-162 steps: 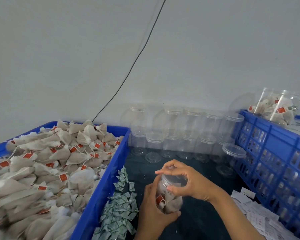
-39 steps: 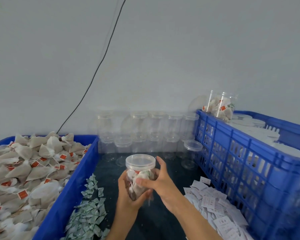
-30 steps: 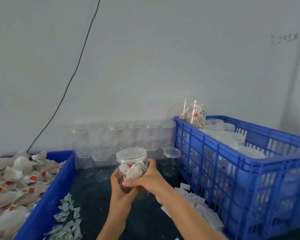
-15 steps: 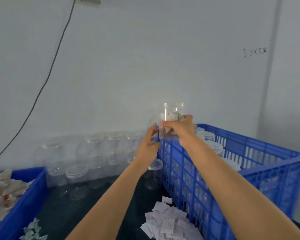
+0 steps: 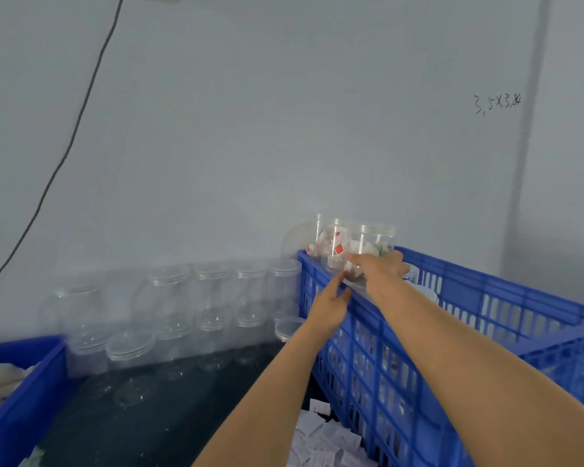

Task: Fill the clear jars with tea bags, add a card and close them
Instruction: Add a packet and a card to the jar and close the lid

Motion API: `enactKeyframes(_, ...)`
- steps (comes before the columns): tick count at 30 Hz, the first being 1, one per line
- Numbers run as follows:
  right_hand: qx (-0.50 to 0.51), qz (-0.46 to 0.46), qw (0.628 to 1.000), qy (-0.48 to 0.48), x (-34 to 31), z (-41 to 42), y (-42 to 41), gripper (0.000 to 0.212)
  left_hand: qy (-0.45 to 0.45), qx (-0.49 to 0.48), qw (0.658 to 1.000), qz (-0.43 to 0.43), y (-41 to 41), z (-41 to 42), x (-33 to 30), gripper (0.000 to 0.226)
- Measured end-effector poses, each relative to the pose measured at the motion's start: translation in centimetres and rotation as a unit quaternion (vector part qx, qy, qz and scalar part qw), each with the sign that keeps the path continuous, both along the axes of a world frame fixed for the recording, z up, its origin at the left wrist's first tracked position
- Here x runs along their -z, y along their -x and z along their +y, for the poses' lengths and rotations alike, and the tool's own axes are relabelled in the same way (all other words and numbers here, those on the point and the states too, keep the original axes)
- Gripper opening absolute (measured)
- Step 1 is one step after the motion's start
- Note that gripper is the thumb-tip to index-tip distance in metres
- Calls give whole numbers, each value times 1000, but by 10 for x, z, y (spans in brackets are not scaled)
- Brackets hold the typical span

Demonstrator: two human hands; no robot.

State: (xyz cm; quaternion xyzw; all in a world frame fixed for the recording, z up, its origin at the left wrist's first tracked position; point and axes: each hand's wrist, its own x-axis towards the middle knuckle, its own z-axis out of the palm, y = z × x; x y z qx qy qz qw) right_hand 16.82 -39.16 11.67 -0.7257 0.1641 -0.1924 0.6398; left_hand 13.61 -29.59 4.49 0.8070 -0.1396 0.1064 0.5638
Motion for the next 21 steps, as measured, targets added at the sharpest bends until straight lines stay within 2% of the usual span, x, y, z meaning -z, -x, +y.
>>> enactKeyframes(4,1,14,1000,18,6,1,-9,97,-86,-39,994,-49,3,-3,0,47)
enactKeyframes(13,53,22,995,79,7,15,-2,94,-135,-28,988,-75,17,6,-4,47)
enactKeyframes(15,82,-55,988,121,6,24,10,87,-129,-40,987,-82,23,15,-2,50)
enactKeyframes(17,76,-183,971,136,7,38,25,73,-78,-65,992,-76,29,29,-2,48)
enactKeyframes(19,48,-272,953,124,11,57,45,57,-14,-94,993,-71,39,48,-1,42)
enactKeyframes(21,20,-319,942,102,20,79,64,52,19,-116,991,-65,52,72,5,34)
